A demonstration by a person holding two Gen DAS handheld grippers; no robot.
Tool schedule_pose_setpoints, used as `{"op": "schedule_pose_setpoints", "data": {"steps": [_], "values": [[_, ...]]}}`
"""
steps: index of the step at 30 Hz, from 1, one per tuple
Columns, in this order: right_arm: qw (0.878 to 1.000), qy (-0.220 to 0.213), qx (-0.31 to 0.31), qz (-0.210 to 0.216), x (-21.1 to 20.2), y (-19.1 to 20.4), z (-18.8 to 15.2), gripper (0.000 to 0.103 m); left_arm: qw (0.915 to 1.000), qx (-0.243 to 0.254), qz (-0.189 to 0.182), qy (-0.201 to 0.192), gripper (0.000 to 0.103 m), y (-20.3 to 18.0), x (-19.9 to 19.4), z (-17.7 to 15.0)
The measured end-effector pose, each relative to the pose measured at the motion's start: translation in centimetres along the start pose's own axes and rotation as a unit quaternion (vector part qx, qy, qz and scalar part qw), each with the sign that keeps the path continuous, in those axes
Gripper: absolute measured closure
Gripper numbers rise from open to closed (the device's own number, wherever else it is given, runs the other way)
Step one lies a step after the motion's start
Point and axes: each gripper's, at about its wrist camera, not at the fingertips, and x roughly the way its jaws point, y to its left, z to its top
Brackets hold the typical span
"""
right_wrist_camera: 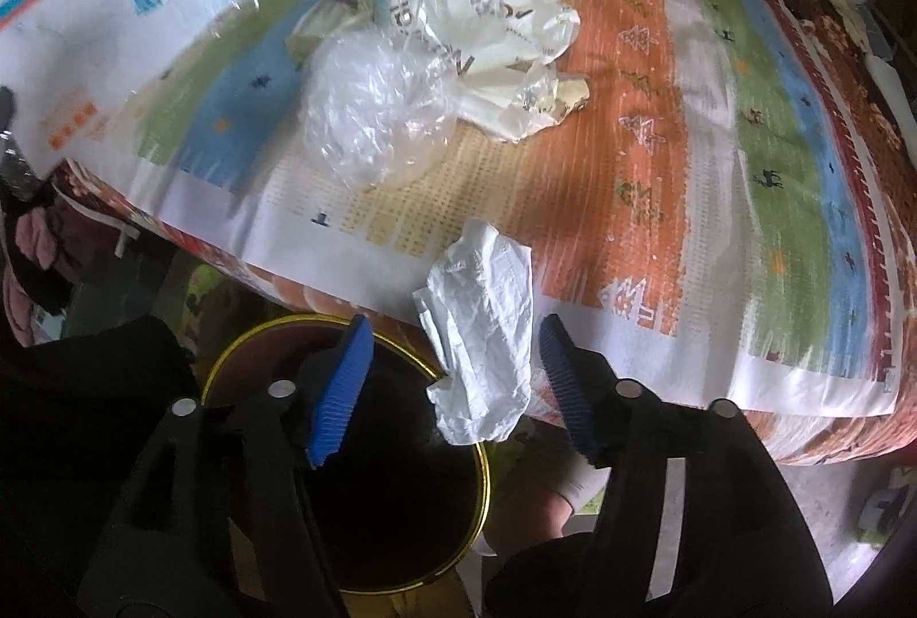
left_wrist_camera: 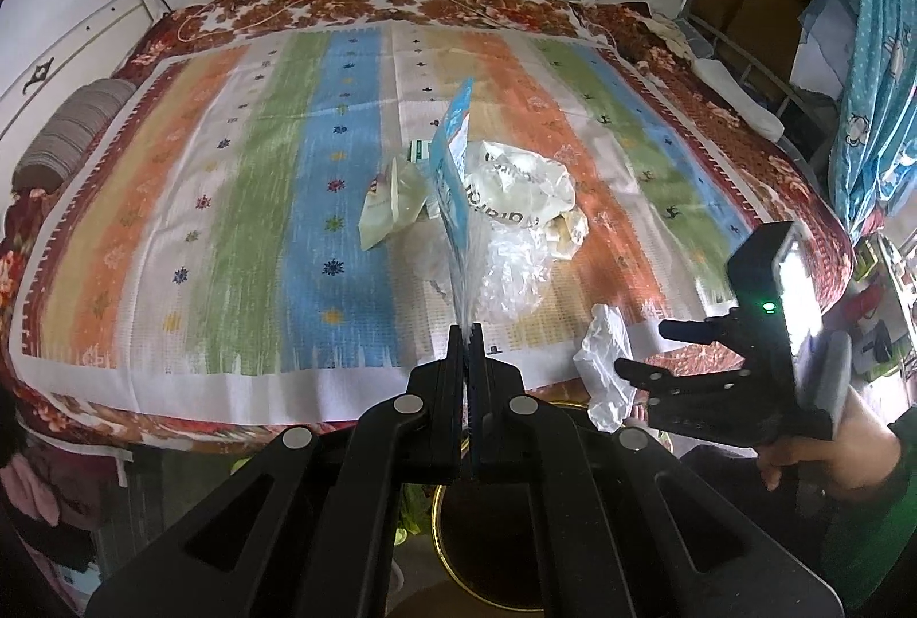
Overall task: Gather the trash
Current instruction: 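Carry the mask package and tissue in both tools over the bin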
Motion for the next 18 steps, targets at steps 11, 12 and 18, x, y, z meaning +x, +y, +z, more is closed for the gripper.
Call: {"op": "schedule_pose_setpoints", "data": {"steps": [11, 12, 18], "values": [[0.999, 0.053, -0.006, -0.013, 5.2, -0.9, 0.7, 0.049, 0.9999, 0.003, -0.011, 0.005, 0.103, -0.4, 0.1, -0.1], [0.998, 0.059, -0.006, -0.009, 5.7, -1.0, 0.7, 0.053, 0.9999, 0.005, -0.013, 0.005, 0.103, -0.6, 0.1, -0.1], [0.997, 0.073, -0.008, -0.008, 7.2, -0.9, 0.6, 0.084, 0.9996, 0.012, -0.023, 0.005, 0.103, -1.4, -0.1, -0.1]]}}
